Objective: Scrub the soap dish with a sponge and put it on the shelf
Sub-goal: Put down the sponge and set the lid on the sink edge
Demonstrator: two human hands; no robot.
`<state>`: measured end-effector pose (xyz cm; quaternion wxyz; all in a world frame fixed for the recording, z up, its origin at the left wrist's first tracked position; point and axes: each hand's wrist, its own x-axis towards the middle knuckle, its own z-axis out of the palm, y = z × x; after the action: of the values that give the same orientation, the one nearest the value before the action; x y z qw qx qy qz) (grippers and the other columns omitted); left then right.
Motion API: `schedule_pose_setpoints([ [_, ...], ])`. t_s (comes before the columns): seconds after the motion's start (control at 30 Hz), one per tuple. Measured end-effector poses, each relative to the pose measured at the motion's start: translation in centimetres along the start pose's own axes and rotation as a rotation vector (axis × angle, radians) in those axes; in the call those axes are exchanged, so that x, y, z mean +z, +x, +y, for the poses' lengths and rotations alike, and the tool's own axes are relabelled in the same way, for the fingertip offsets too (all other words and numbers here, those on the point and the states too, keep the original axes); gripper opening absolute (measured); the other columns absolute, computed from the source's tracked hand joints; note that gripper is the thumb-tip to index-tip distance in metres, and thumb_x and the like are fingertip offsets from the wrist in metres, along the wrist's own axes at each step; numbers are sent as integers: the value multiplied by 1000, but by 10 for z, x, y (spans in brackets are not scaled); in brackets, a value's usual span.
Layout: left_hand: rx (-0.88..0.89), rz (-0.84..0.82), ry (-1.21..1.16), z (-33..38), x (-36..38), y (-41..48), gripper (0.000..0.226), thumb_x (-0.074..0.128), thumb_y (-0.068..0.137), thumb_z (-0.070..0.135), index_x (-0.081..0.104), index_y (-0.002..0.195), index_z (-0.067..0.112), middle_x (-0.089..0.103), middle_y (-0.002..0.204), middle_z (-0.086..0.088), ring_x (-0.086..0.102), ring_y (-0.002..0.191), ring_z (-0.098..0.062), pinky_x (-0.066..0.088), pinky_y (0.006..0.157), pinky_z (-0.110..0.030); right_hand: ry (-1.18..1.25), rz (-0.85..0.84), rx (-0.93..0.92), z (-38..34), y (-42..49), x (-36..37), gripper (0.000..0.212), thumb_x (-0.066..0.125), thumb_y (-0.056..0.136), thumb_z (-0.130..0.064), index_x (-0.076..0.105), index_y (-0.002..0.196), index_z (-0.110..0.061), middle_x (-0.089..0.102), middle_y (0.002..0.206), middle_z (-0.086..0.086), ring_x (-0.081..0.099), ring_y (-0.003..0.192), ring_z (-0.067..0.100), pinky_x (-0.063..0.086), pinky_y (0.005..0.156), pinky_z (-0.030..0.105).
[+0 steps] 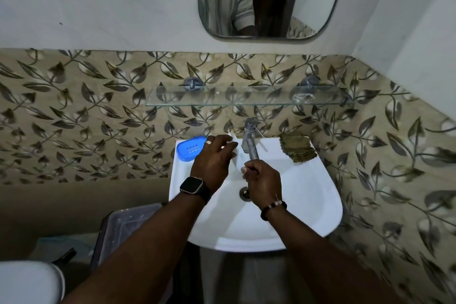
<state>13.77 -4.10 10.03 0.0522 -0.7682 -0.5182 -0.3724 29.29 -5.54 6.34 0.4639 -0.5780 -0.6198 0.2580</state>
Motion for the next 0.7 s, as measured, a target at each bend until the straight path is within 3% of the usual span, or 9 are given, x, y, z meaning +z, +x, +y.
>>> schedule_pose_setpoints([
  [0.23, 63, 13, -40, 13, 2, 4, 26, 75, 83, -3, 73, 109, -2, 70, 115, -20, 65, 97, -44, 58, 62, -47, 108, 25, 135, 3, -3, -5, 9, 67, 91, -17, 68, 84, -23, 73, 74, -5, 71, 71, 12, 59, 76, 39],
  [0.4, 112, 24, -53, 17, 5, 10, 25, 73, 84, -3, 73, 109, -3, 69, 118, -21, 64, 100, -44, 58, 67, -46, 357, 42, 234, -5, -2, -5, 21, 63, 92, -4, 65, 79, -19, 70, 76, 5, 67, 67, 19, 58, 74, 39],
  [0.6, 133, 47, -75, 19, 8, 14, 33, 73, 84, -3, 71, 116, 2, 68, 122, -19, 65, 97, -44, 58, 63, -45, 582, 67, 347, -11, -3, -1, 4, 61, 94, 1, 65, 93, 2, 69, 83, 11, 64, 68, 18, 54, 66, 22],
  [0.7, 133, 57, -113, 21, 11, 15, 40, 77, 79, -6, 71, 117, 3, 68, 122, -18, 67, 89, -40, 57, 59, -41, 611, 76, 348, -9, -6, 2, 11, 60, 96, -1, 65, 100, 7, 71, 86, 13, 66, 67, 12, 56, 66, 20],
])
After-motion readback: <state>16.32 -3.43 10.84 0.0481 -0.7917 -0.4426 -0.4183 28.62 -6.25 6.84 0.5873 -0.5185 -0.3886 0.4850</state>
